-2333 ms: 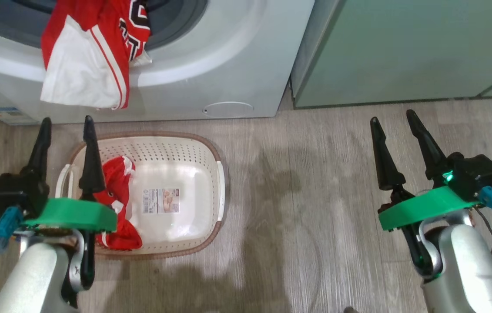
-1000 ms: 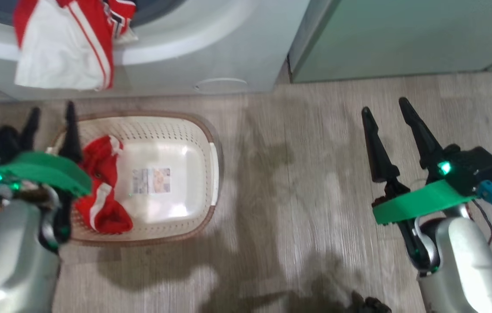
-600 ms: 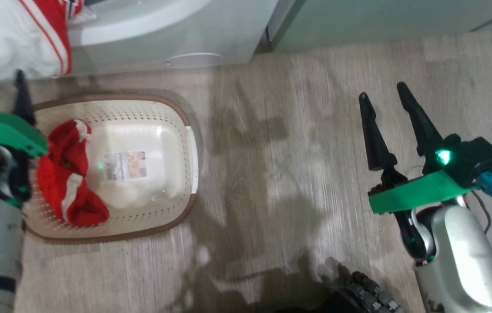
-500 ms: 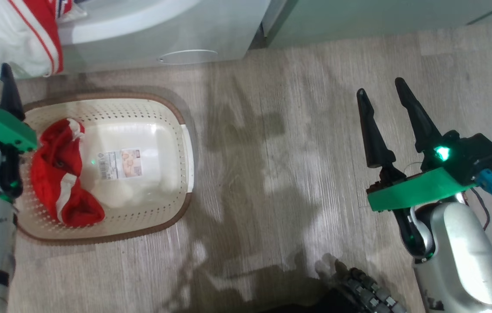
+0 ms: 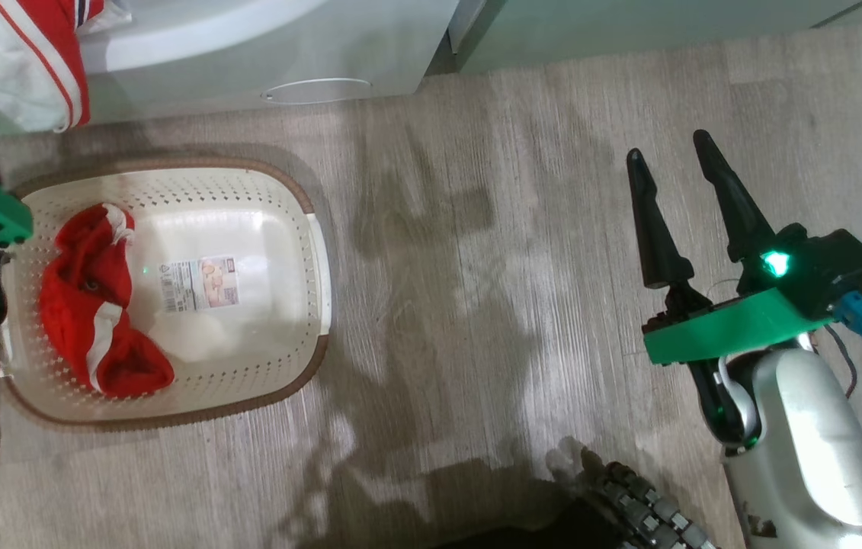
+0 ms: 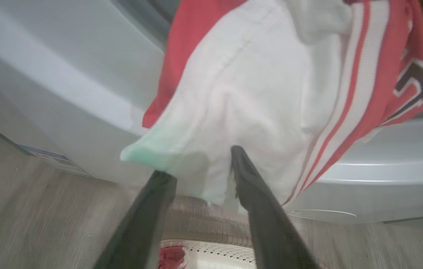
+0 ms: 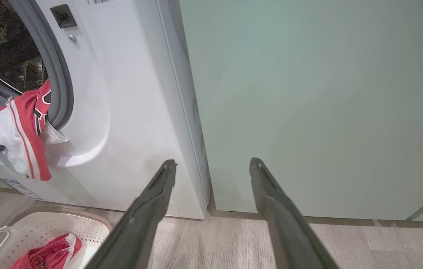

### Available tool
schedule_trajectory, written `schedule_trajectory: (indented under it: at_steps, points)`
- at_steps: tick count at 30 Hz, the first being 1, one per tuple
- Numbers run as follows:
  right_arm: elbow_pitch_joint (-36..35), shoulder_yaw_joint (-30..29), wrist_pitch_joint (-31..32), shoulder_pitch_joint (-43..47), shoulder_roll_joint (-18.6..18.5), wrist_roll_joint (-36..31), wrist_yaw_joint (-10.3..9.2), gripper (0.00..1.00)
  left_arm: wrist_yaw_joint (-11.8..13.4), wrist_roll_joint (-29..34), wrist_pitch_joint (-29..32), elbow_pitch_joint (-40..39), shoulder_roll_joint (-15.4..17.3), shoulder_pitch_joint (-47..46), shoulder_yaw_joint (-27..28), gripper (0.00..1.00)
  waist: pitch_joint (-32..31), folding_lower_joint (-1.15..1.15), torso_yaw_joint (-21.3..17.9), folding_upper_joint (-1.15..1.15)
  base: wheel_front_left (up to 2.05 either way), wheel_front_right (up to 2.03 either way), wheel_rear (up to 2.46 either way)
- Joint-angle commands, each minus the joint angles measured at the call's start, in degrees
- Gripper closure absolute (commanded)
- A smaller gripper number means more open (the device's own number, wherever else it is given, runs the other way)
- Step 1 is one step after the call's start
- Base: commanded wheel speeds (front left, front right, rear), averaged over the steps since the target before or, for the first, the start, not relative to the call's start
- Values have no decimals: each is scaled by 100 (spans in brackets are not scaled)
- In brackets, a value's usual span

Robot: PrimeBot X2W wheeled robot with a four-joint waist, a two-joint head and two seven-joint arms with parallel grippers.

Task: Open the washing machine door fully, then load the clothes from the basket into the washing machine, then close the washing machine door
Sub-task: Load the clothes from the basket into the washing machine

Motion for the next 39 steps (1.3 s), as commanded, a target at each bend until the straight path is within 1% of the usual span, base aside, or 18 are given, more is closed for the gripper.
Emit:
schedule_trajectory:
  at_steps: [1, 4, 8, 11, 13, 16, 21, 23, 27, 29, 30, 31, 32, 35, 39]
  points:
    - [-149, 103, -65, -9, -9, 36, 0, 0, -48, 74, -69, -59, 302, -135, 163, 100, -5, 0, -5, 0, 0, 0, 0]
    - [-133, 95, -75, 4, -9, 61, 0, 0, -87, 175, -70, 38, 328, -190, 105, 100, -31, 0, -10, 0, 0, 0, 0]
    - [-99, 67, -95, 40, -9, 136, 0, 0, -201, 293, -47, 10, 342, -256, -85, 100, -84, 0, 15, 0, 0, 0, 0]
    - [-86, 41, -112, 60, -9, 178, 0, 0, -279, 414, 129, -232, 398, -323, -312, 100, -115, 0, 59, 0, 0, 0, 0]
    - [-84, 40, -122, 67, -9, 215, 0, 0, -309, 482, 351, -498, 475, -360, -449, 100, -131, 0, 90, 0, 0, 0, 0]
    - [-76, 54, -137, 70, -9, 273, 0, 0, -351, 464, 832, -1065, 610, -409, -586, 100, -135, 0, 124, 0, 0, 0, 0]
    - [-63, 107, -157, 31, -9, 389, 0, 0, -383, 303, 1933, -2379, 978, -513, -688, 100, -82, 0, 103, 0, 0, 0, 0]
    - [-61, 129, -162, 0, -9, 442, 0, 0, -360, 228, 2362, -2853, 1124, -630, -664, 100, -15, 0, 78, 0, 0, 0, 0]
    - [-57, 253, -167, -113, -9, 583, 0, 0, -308, 182, 3098, -3406, 1420, -976, -653, 100, 133, 0, -92, 0, 0, 0, 0]
    - [-81, 311, -168, -159, -9, 665, 0, 0, -306, 217, 3414, -3505, 1583, -1186, -683, 100, 222, 0, -209, 0, 0, 0, 0]
    - [-81, 311, -168, -159, -9, 665, 0, 0, -306, 217, 3414, -3505, 1583, -1186, -683, 100, 222, 0, -209, 0, 0, 0, 0]
    - [-91, 369, -168, -185, -9, 743, 0, 0, -290, 188, 3691, -3504, 1686, -1412, -667, 100, 319, 0, -333, 0, 0, 0, 0]
    - [-91, 369, -168, -185, -9, 743, 0, 0, -290, 188, 3691, -3504, 1686, -1412, -667, 100, 319, 0, -333, 0, 0, 0, 0]
    - [-108, 452, -169, -204, -9, 856, 0, 0, -262, 286, 3939, -3400, 1890, -1795, -664, 100, 464, 0, -513, 0, 0, 0, 0]
    - [-147, 540, -169, -225, -9, 976, 0, 0, -240, 515, 3992, -3189, 2133, -2324, -680, 100, 665, 0, -720, 0, 0, 0, 0]
